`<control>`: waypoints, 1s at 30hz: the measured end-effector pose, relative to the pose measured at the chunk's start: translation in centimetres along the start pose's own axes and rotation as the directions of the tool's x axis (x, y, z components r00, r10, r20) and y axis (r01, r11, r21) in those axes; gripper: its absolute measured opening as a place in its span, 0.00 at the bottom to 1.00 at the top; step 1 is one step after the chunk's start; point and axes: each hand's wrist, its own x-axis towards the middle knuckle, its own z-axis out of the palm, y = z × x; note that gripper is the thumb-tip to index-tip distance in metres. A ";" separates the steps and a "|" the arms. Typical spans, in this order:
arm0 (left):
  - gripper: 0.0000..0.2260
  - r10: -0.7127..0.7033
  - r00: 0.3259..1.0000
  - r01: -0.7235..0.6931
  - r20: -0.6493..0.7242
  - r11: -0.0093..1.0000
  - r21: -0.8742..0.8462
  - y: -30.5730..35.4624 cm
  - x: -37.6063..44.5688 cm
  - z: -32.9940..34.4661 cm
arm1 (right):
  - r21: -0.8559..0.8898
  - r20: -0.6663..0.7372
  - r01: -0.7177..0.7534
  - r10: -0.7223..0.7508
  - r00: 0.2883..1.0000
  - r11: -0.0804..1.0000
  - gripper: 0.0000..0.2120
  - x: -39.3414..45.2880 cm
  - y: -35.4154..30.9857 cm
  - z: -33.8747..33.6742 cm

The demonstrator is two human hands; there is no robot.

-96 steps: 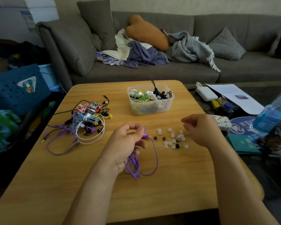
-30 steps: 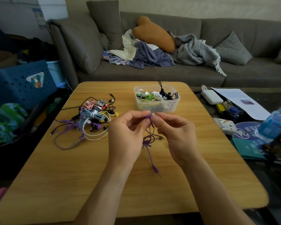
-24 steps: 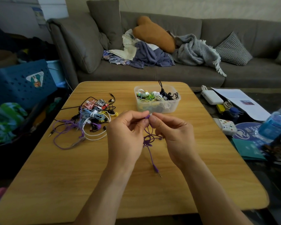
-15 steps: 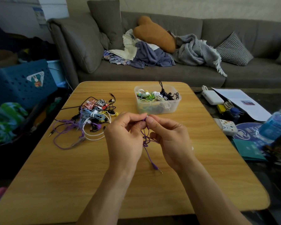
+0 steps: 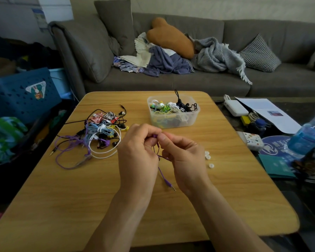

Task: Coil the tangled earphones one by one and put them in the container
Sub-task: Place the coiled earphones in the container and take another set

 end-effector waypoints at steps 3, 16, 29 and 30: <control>0.15 0.023 0.999 -0.024 0.024 1.000 0.021 0.0 0.1 -0.3 | -0.064 0.006 0.095 -0.095 0.995 0.993 0.08 -0.1 0.0 0.0; 0.15 -0.129 0.992 0.130 0.007 0.987 -0.098 -1.2 0.4 -0.7 | -0.446 0.230 0.506 -0.452 0.862 0.738 0.10 0.2 0.8 0.3; 0.16 -0.195 0.981 0.195 0.011 0.973 -0.122 -1.4 0.0 -0.6 | -0.269 0.183 0.239 -0.194 0.964 0.933 0.08 0.4 -0.1 0.0; 0.16 -0.199 0.980 0.197 -0.004 0.972 -0.128 -1.5 0.0 -0.5 | -0.206 0.178 0.173 -0.137 0.974 0.963 0.08 0.5 -0.1 0.0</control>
